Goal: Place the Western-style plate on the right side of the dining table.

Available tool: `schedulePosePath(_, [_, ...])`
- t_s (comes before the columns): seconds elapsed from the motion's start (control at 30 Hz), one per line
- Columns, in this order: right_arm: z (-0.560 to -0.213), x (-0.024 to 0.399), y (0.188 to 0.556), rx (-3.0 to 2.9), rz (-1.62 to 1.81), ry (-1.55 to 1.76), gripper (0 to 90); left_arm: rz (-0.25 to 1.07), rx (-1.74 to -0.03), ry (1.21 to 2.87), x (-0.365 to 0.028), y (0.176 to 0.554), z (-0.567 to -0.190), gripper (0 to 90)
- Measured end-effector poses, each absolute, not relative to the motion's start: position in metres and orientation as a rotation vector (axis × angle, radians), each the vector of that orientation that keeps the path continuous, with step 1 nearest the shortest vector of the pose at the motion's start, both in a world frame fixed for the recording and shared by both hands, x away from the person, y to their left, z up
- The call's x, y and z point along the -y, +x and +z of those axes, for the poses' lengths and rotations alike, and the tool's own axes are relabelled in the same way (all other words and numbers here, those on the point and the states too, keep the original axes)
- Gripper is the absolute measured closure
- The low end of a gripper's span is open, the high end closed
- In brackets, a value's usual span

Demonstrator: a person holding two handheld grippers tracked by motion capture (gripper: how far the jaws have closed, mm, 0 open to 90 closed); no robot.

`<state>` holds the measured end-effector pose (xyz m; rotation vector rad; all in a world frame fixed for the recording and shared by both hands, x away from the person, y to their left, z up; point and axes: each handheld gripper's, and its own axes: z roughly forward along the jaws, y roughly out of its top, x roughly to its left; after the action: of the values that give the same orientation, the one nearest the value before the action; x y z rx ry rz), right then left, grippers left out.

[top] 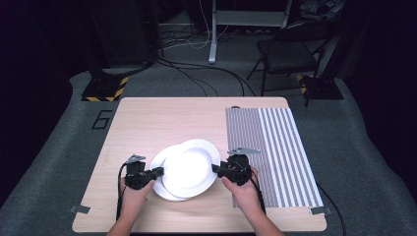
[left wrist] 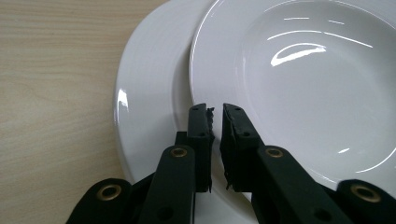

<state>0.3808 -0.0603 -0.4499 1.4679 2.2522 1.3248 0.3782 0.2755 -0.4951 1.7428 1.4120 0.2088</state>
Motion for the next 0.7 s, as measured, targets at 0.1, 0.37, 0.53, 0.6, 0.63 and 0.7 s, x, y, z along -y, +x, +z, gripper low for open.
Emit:
schedulePosePath(0.1, [-0.4501,0.0612,0.3783,-2.246,1.332,1.459,62.8,0.203,-1.411,1.745,-0.2748,0.3784,-0.4955,82.1])
schedulePosePath(0.37, [-0.4551,0.0641,0.373,-2.208,1.401,1.451,63.6,0.192,-1.411,1.739,-0.2743,0.3777,-0.4964,80.9])
schedulePosePath(0.53, [-0.4567,0.0668,0.3721,-2.207,1.415,1.456,63.6,0.182,-1.4,1.743,-0.2739,0.3772,-0.4963,73.9])
schedulePosePath(0.6, [-0.4573,0.0673,0.372,-2.206,1.425,1.463,63.6,0.188,-1.395,1.739,-0.2732,0.3761,-0.4954,73.2])
schedulePosePath(0.63, [-0.459,0.069,0.3719,-2.201,1.435,1.478,63.8,0.189,-1.396,1.735,-0.2729,0.3758,-0.4951,72.4])
schedulePosePath(0.7, [-0.4594,0.0695,0.3719,-2.2,1.439,1.477,63.8,0.182,-1.396,1.735,-0.2735,0.3752,-0.4945,72.3])
